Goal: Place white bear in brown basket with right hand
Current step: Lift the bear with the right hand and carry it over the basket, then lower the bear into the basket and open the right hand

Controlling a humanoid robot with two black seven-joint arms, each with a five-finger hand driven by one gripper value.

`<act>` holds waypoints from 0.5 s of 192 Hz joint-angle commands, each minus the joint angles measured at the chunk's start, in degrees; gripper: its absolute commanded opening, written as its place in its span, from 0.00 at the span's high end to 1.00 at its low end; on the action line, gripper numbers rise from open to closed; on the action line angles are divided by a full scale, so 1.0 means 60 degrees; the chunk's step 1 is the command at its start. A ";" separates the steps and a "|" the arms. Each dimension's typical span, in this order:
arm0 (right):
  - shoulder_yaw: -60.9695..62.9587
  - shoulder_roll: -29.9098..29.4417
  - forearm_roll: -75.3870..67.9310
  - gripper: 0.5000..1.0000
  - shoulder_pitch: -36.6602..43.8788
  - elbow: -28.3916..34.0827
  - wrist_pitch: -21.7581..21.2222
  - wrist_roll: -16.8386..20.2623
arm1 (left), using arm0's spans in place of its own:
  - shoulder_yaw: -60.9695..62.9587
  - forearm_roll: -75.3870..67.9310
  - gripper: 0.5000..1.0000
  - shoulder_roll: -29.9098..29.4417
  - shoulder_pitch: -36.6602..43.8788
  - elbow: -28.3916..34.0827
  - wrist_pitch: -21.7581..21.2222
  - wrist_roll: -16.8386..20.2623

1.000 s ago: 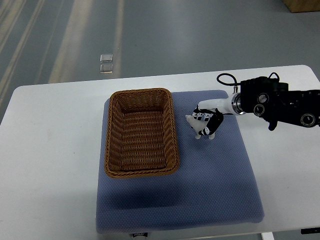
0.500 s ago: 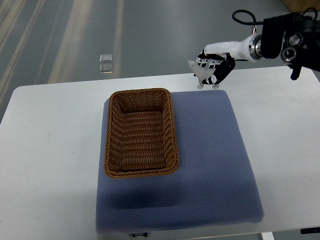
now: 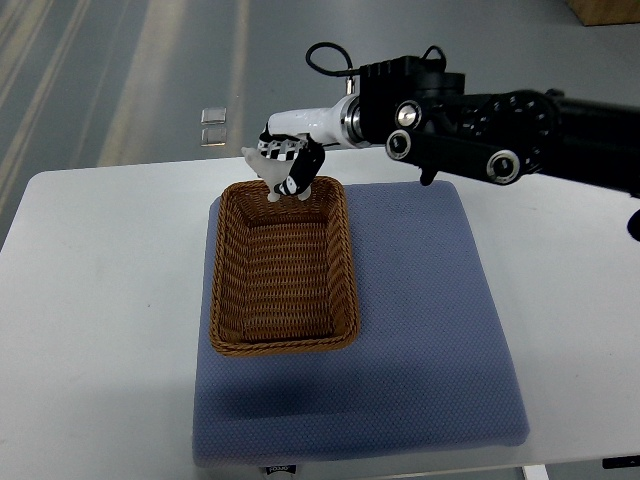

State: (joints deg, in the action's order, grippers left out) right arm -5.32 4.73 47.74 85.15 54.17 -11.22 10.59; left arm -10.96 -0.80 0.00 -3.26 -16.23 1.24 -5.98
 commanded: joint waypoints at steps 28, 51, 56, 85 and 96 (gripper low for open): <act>-0.0050 -0.0789 0.0466 0.80 -0.1345 -0.1162 0.0435 -0.0110 | -0.0004 0.0001 0.00 0.0000 0.0001 0.0024 -0.0001 0.0001; -0.0050 -0.0789 0.0496 0.80 -0.1829 -0.1397 0.0552 -0.0110 | -0.0004 0.0001 0.00 0.0000 0.0001 0.0054 -0.0001 0.0001; -0.0050 -0.0789 0.0496 0.80 -0.1902 -0.1440 0.0552 -0.0110 | -0.0004 0.0001 0.00 0.0000 0.0001 0.0068 -0.0001 0.0001; -0.0050 -0.0789 0.0496 0.79 -0.2151 -0.1470 0.0567 -0.0271 | -0.0004 0.0001 0.00 0.0000 0.0001 0.0054 0.0014 0.0001; -0.0021 -0.0789 0.0481 0.79 -0.2180 -0.1470 0.0596 -0.0300 | -0.0004 0.0001 0.00 0.0000 0.0001 0.0039 0.0014 0.0001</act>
State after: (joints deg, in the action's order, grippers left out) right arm -5.62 -0.01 50.71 72.69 45.43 -7.85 9.33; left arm -10.96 -0.78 0.00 -3.25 -15.82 1.28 -5.98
